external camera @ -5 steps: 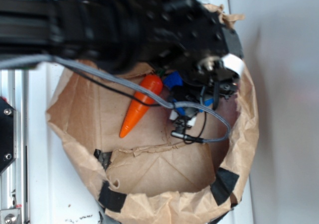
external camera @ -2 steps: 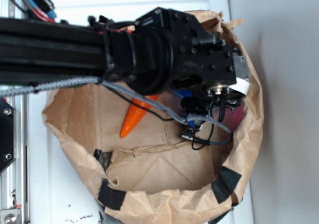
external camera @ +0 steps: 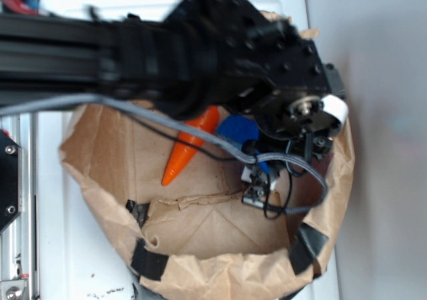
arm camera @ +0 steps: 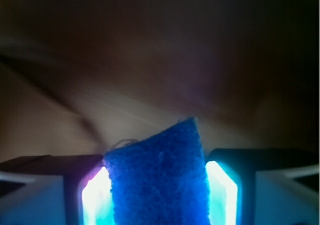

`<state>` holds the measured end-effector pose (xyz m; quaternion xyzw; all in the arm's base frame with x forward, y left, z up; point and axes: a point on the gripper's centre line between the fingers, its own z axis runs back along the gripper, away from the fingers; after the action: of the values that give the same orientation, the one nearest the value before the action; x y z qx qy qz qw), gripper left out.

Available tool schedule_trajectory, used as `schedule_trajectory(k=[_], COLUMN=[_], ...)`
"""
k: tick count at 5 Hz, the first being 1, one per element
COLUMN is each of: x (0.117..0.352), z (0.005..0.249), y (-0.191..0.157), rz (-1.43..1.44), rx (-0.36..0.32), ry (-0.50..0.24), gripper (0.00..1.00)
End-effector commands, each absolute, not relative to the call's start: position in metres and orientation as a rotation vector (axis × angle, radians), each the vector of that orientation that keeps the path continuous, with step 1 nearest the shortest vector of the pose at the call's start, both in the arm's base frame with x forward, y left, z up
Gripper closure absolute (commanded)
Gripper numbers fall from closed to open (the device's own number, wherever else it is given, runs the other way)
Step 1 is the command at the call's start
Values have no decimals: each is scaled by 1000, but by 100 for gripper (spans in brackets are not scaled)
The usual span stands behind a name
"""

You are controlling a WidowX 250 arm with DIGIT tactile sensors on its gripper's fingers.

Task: Grab the blue sponge.

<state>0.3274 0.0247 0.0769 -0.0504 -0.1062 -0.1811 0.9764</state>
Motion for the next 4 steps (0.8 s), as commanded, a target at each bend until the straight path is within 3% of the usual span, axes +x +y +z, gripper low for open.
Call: schedule_trajectory(k=[1, 3, 4], x=[305, 298, 291], z=[164, 164, 156], y=[4, 6, 7], rz=[-403, -411, -391], rx=[-176, -212, -139], ry=[-366, -346, -394], gripper=[100, 100, 100])
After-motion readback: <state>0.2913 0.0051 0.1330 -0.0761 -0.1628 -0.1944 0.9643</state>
